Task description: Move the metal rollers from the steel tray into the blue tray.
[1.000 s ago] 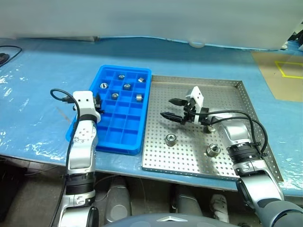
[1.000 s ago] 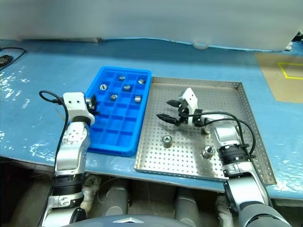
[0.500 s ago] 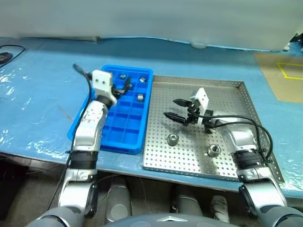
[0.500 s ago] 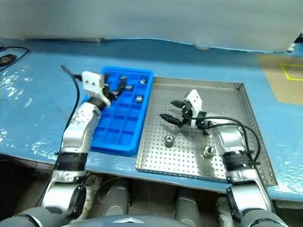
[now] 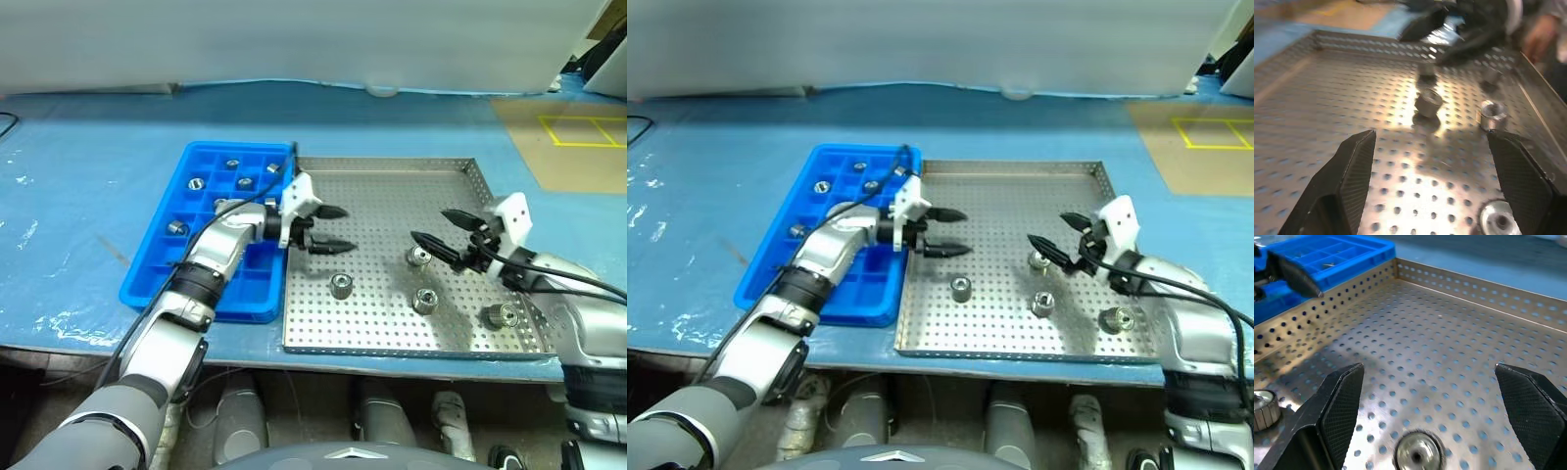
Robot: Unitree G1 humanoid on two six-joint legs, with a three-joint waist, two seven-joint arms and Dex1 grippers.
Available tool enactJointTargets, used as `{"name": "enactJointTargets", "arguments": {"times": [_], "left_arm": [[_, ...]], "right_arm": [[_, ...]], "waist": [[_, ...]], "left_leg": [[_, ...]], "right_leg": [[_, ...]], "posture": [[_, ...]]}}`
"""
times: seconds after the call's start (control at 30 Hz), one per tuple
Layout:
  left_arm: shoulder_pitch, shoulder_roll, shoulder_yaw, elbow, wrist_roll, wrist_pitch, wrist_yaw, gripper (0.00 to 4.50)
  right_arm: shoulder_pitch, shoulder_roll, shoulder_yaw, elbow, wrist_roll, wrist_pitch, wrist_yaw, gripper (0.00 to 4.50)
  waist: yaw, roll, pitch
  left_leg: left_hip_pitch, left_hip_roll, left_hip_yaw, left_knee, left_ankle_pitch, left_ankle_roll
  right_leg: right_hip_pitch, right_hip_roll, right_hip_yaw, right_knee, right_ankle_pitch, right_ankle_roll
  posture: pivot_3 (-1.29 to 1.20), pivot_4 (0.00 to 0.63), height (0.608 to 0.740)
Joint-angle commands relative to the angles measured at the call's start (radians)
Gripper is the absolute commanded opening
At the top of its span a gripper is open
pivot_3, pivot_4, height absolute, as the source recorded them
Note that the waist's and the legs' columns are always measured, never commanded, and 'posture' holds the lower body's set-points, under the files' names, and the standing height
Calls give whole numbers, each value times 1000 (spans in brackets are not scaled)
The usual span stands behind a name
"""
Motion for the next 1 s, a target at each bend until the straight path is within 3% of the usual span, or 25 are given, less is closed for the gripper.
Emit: {"name": "enactJointTargets", "arguments": {"times": [0.03,0.3,0.53,0.63,0.83,1.0], "left_arm": [[-46,-16,-60,60,41,-50,-114,3804],[-65,-13,-209,186,229,-189,-187,3804],[-73,-21,-153,213,248,-224,-110,1704],[-57,-47,-59,165,171,-162,-40,1719],[21,-83,171,1,72,-27,307,1719],[178,-102,279,-272,96,9,625,1719]], "right_arm": [[55,-4,-55,-95,28,9,-39,4500],[127,9,-69,-149,40,8,-96,4500],[70,10,-19,-99,28,-8,-90,4500],[32,11,14,-61,22,-22,-73,4500],[-112,24,116,83,-10,-74,-16,4500],[-270,67,219,254,-54,-136,63,4500]], "waist": [[-10,0,0],[-39,0,0],[-39,1,0],[-33,1,0],[-26,1,0],[-17,1,0]], "left_leg": [[0,0,0,0,0,0],[0,0,0,0,0,1],[3,0,0,0,0,1],[3,0,0,0,0,1],[2,0,0,0,-1,1],[1,1,0,0,0,1]], "right_leg": [[0,0,0,0,0,0],[0,0,1,-2,-4,8],[3,0,1,-1,-4,8],[3,0,1,-1,-1,2],[2,0,0,-1,1,0],[2,0,-2,-1,1,0]], "posture": [[-341,150,740],[-380,150,740],[-324,150,740],[-278,150,740],[-125,150,740],[3,150,740]]}}
